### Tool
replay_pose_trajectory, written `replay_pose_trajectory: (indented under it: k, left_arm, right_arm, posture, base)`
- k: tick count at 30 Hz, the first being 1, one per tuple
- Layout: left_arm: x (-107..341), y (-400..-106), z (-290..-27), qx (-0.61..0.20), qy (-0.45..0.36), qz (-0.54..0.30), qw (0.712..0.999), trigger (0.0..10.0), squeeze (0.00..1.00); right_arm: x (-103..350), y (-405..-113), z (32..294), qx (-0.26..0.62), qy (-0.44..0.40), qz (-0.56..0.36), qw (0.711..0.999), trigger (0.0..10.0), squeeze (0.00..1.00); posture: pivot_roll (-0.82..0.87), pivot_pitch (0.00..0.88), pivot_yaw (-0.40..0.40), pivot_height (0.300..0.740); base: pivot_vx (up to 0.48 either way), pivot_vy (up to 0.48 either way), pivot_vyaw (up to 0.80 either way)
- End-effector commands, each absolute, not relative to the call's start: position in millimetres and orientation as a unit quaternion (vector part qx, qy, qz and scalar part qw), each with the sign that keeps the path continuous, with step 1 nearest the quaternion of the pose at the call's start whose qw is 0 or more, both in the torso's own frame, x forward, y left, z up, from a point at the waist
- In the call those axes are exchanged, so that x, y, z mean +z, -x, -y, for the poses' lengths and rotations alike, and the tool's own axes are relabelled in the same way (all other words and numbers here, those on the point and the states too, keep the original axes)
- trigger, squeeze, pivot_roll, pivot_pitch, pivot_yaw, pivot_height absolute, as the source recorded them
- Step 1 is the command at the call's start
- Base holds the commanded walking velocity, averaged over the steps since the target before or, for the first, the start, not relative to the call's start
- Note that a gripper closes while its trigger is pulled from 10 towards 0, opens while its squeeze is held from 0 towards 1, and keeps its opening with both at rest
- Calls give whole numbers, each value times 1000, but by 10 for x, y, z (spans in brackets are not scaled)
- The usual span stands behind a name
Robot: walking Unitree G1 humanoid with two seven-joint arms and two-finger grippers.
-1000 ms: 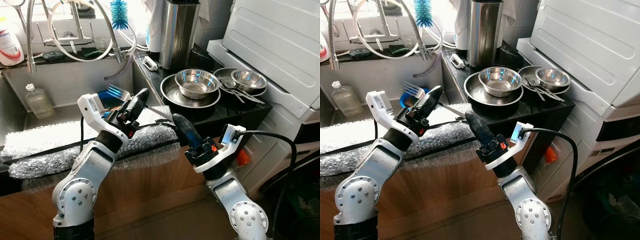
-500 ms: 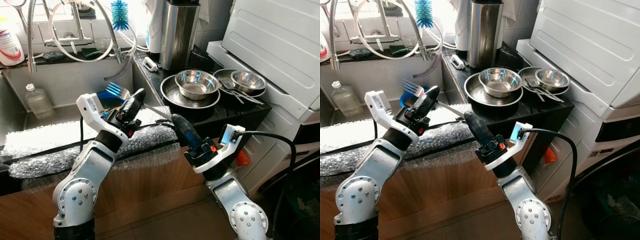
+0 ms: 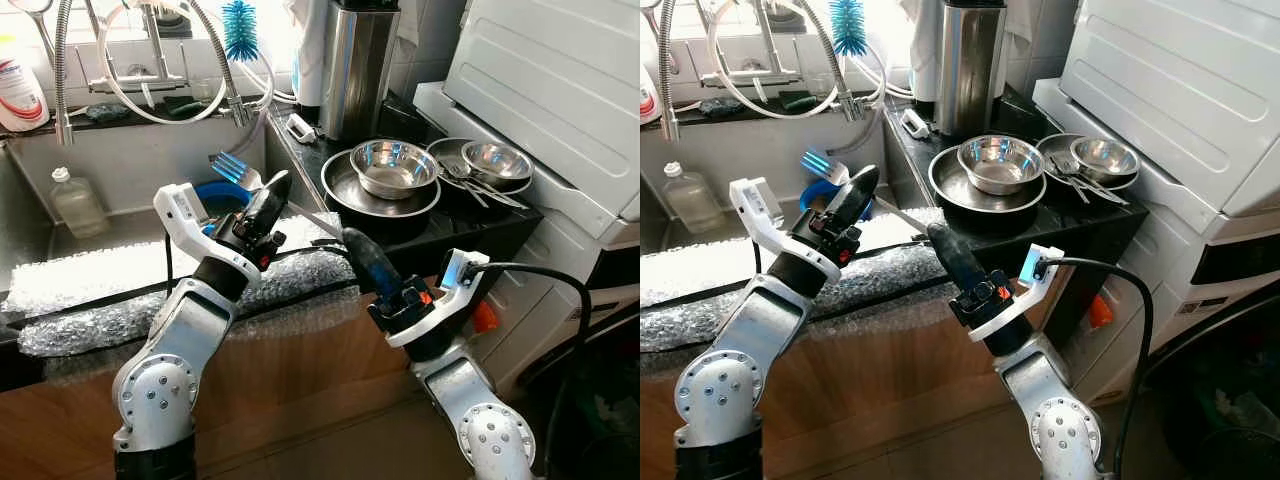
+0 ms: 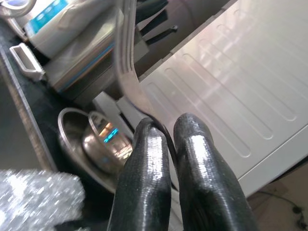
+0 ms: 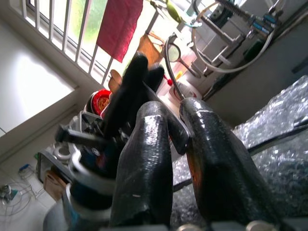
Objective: Kitchen organization
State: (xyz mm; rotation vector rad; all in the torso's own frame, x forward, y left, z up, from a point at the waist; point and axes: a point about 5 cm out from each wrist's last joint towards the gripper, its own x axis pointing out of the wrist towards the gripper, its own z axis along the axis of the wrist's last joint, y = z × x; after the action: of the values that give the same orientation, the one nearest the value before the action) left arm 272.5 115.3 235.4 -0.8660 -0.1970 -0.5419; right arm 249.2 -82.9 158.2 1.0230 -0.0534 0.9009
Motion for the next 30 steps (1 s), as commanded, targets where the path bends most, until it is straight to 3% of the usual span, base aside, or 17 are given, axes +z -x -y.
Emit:
replay_pose_trajectory:
  k: [1,13,18,19,22,23,24,25,27,28,30]
  left_arm:
    - [2299,-2777,-1288,-212,421,93,877,0,0]
    - [2378,-2822,-1413,-175,447,119,869,0,0]
    - [2435,-2866,-1536,-133,441,141,876,0,0]
    - [2451,-2879,-1578,-115,434,150,881,0,0]
    - [2502,-2901,-1683,-70,420,177,888,0,0]
    - [2514,-2908,-1724,-54,419,184,887,2353,0]
    - [2527,-2910,-1758,-40,416,192,888,6941,0]
    - [2537,-2910,-1783,-30,408,197,891,10000,0]
    - [2579,-2904,-1818,-12,376,209,903,10000,0]
    - [2641,-2894,-1827,-5,339,222,914,10000,0]
    - [2752,-2874,-1811,-2,270,245,931,10000,0]
  right_arm:
    - [1647,-2479,863,422,-467,43,776,10000,1000]
    - [1634,-2477,870,422,-463,41,778,10000,1000]
    - [1607,-2497,892,412,-447,37,793,10000,1000]
    - [1589,-2517,906,401,-438,35,804,10000,0]
    - [1585,-2535,924,393,-433,37,810,10000,0]
    - [1586,-2540,933,392,-432,38,812,10000,0]
    - [1588,-2548,948,390,-429,40,814,10000,0]
    - [1588,-2556,964,386,-425,41,818,10000,0]
    - [1579,-2585,997,371,-402,40,836,10000,0]
    - [1564,-2635,1017,346,-336,42,875,10000,0]
    - [1578,-2727,1070,292,-231,59,926,10000,0]
  posture:
    - [-33,0,-75,727]
    - [-32,0,-74,727]
    - [-33,0,-74,727]
    - [-33,0,-74,727]
    - [-36,0,-73,727]
    - [-36,0,-73,727]
    - [-36,0,-73,727]
    - [-39,0,-73,727]
    - [-34,0,-75,727]
    - [-36,0,-76,727]
    - [-37,0,-76,727]
  base:
    - [0,0,0]
    - [0,0,0]
    - [0,0,0]
    - [0,0,0]
    - [0,0,0]
    - [0,0,0]
    - [0,0,0]
    - [0,0,0]
    - [0,0,0]
    - [0,0,0]
    - [0,0,0]
